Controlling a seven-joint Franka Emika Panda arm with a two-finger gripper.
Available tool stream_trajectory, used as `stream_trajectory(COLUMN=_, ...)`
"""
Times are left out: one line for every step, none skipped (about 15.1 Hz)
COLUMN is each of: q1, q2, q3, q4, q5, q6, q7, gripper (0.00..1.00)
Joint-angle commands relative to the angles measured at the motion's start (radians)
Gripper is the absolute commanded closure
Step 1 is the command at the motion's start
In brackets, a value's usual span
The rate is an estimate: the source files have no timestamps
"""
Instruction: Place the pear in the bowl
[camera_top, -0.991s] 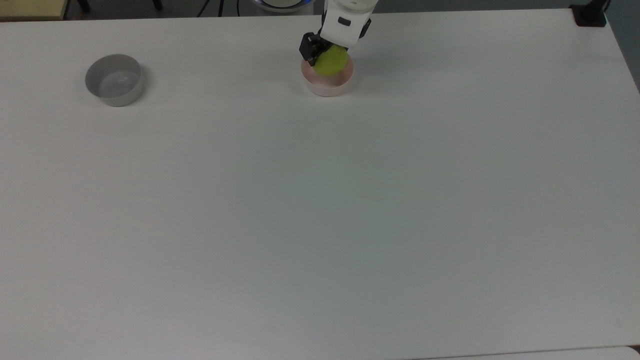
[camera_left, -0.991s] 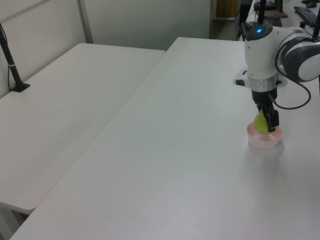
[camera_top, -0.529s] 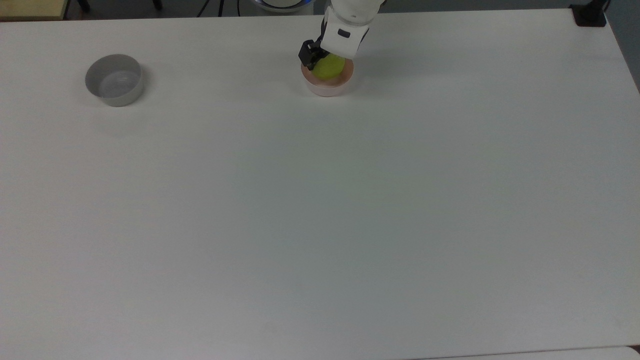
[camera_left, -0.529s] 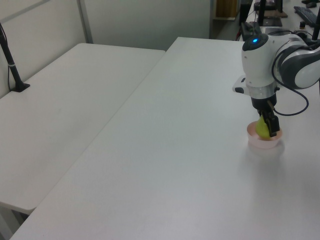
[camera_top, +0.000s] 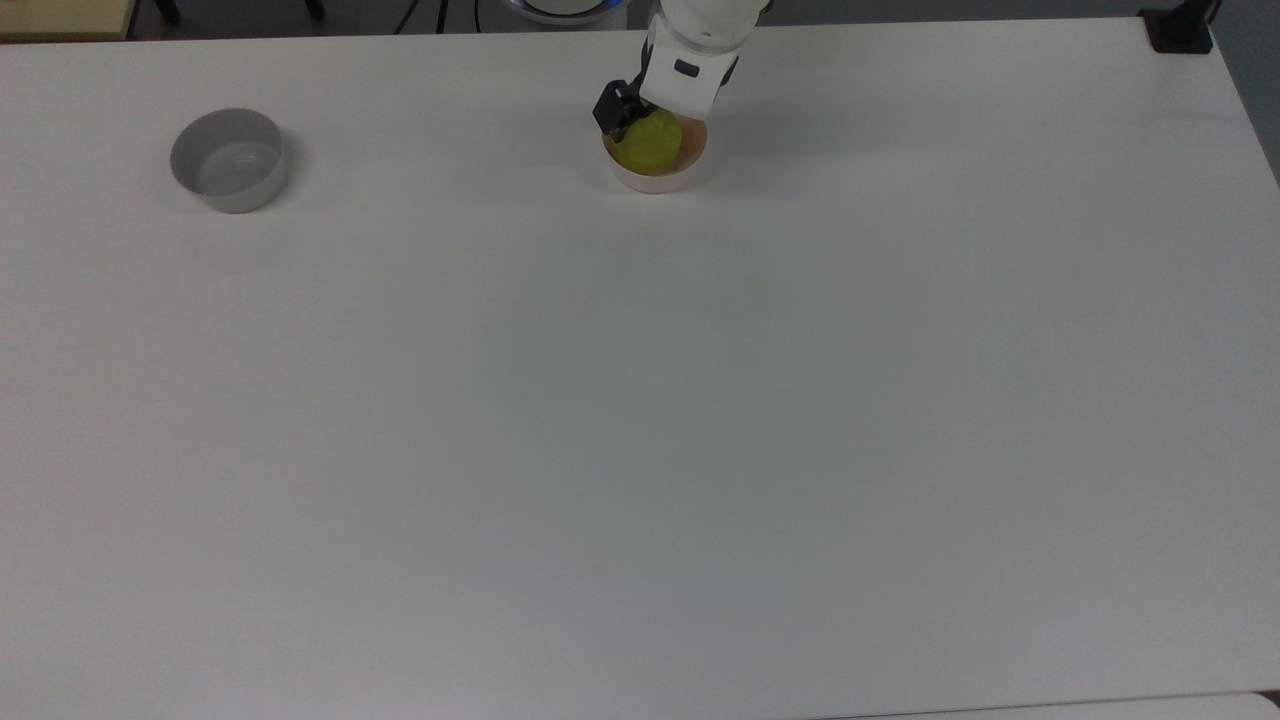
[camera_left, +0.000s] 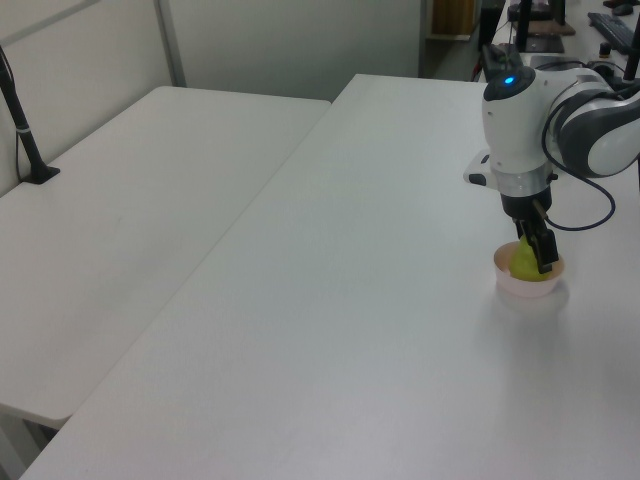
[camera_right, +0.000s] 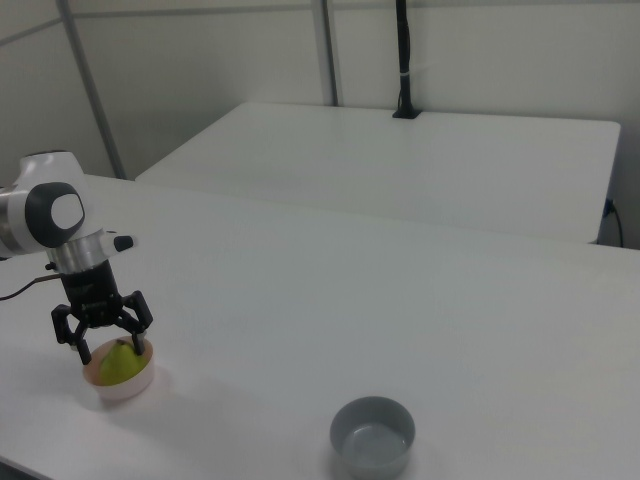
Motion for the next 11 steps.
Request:
stream_trajectory(q1=0.007, q2=-0.039, q3=-0.008, q4=0.003, q5=0.005, q6=0.01, q7=0.013, gripper=0.0)
stream_trajectory(q1=0.004, q2=-0.06, q3=-0.008, q4=0.022, q5=0.005, q6=-0.03, q7=0.013, gripper=0.0)
stream_trajectory(q1=-0.006, q2=-0.077, q3=-0.008, q4=0.045, q5=0.005, q6=-0.062, q7=0.013, gripper=0.0)
stream_trajectory(q1=-0.021, q2=-0.1, q3=-0.008, q4=0.061, q5=0.005, q6=-0.09, q7=0.013, gripper=0.0)
stream_trajectory(q1=-0.036, q2=-0.135, q3=-0.008, q4=0.082, q5=0.005, q6=-0.119, q7=0.013, gripper=0.0)
stream_trajectory(q1=-0.058, q2=-0.157, q3=-0.007, q4=0.113, q5=0.005, q6=-0.157, q7=0.015, gripper=0.0)
stream_trajectory(q1=-0.079, q2=-0.167, q3=-0.005, q4=0.153, q5=0.005, q6=-0.205, q7=0.013, gripper=0.0)
stream_trajectory(q1=-0.091, q2=-0.172, q3=-0.007, q4=0.191, q5=0.005, q6=-0.237, q7=0.013, gripper=0.0)
stream_trajectory(q1=-0.108, q2=-0.175, q3=-0.005, q4=0.226, q5=0.007, q6=-0.266, q7=0.013, gripper=0.0)
stream_trajectory(q1=-0.136, q2=-0.175, q3=-0.004, q4=0.26, q5=0.008, q6=-0.289, q7=0.013, gripper=0.0)
stream_trajectory(q1=-0.192, q2=-0.174, q3=0.008, q4=0.314, q5=0.011, q6=-0.314, q7=0.015, gripper=0.0)
